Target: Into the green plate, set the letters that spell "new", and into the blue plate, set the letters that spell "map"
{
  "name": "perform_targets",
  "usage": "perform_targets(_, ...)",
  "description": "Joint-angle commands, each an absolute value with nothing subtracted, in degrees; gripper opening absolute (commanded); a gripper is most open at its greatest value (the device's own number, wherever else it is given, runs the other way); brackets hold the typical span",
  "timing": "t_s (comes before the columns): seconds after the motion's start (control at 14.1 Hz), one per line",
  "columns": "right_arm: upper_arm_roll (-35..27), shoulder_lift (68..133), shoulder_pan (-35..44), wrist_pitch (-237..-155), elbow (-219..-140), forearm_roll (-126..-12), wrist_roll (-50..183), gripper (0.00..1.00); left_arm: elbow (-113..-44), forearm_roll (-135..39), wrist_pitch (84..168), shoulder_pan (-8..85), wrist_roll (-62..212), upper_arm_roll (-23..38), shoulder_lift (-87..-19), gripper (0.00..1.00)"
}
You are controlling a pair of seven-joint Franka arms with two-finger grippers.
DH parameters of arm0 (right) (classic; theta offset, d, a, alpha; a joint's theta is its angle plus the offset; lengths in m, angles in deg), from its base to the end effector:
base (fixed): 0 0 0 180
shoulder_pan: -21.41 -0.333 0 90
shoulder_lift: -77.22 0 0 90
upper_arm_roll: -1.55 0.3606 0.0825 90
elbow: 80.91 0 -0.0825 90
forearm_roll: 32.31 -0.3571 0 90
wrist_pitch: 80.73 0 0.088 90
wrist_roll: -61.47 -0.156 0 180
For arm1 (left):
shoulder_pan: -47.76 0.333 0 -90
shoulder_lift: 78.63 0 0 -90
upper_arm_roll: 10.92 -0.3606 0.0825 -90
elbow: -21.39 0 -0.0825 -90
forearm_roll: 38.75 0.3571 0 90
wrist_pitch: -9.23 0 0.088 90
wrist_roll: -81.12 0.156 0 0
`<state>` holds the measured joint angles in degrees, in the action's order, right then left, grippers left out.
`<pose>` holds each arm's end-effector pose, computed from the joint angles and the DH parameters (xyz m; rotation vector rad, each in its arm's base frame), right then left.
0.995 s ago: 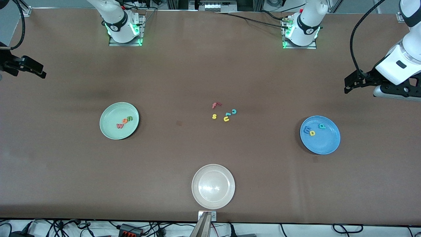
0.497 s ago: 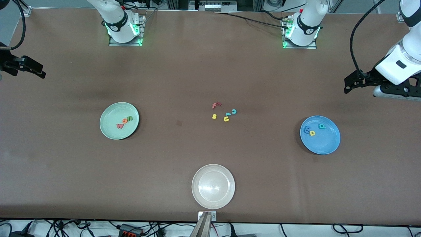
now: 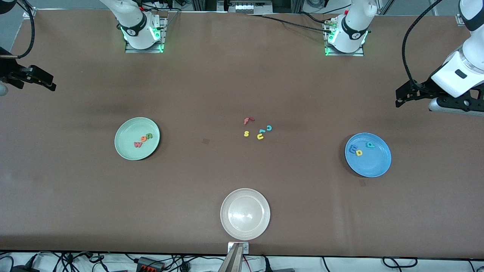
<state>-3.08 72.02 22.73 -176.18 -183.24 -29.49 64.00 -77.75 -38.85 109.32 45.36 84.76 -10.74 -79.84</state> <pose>0.4939 -0.0604 0.5786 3.1007 -0.0835 -0.0505 0.5332 -0.0243 0.5751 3.1351 -0.1699 0.0592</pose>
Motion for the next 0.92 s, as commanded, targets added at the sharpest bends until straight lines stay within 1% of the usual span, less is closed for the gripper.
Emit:
perform_targets(0.0, -3.5, 71.3, 23.6, -176.4, -183.6, -29.1, 63.7, 1.0, -77.2, -38.7, 108.2, 45.0, 85.6, -10.8, -80.2, 1.0)
perform_targets(0.85, -3.8, 71.3, 23.3, -176.4, -183.6, -29.1, 63.9, 1.0, -77.2, -38.7, 108.2, 44.9, 85.7, -10.8, -80.2, 1.0)
